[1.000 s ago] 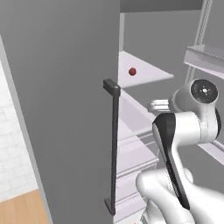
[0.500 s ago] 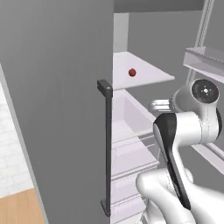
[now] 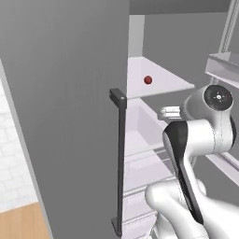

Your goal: Take the strawberry from the fridge and place it on top of the pancake, located on the dining counter.

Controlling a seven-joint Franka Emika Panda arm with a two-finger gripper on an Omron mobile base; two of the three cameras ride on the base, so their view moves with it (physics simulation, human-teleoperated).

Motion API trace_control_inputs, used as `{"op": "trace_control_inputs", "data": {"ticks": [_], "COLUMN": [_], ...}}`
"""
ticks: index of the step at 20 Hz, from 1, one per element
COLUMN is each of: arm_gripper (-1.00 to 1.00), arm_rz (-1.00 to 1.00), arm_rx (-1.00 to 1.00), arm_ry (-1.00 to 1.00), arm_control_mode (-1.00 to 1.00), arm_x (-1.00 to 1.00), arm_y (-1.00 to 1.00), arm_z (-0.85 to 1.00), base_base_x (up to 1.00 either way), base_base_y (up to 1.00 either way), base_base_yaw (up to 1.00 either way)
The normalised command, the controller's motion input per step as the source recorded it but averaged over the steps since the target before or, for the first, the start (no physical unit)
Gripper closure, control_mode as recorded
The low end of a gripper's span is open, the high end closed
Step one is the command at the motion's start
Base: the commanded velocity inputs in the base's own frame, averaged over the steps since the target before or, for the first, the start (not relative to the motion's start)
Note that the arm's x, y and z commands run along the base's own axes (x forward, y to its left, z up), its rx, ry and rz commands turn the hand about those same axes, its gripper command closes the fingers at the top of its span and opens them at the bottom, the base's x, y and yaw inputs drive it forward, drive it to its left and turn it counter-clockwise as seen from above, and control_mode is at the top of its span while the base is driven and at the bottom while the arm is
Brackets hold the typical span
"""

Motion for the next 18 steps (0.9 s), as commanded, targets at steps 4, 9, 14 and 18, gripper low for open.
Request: {"op": "trace_control_inputs", "data": {"ticks": [4,9,14,18], "arm_gripper": [-1.0,-1.0,-1.0,-1.0], "arm_rz": [0.0,0.0,0.07,0.12], "arm_rx": [0.0,0.0,0.04,0.08], "arm_ry": [0.0,0.0,-0.09,-0.03], "arm_control_mode": [1.0,1.0,-1.0,-1.0], "arm_x": [0.0,0.0,-0.01,0.14], "arm_y": [0.0,0.0,-0.1,-0.04], "arm_z": [0.0,0.0,0.29,0.57], "base_base_x": [0.44,0.31,0.05,0.0], "base_base_y": [0.0,0.0,0.0,0.0], "base_base_yaw": [0.0,-0.01,0.0,0.0]}}
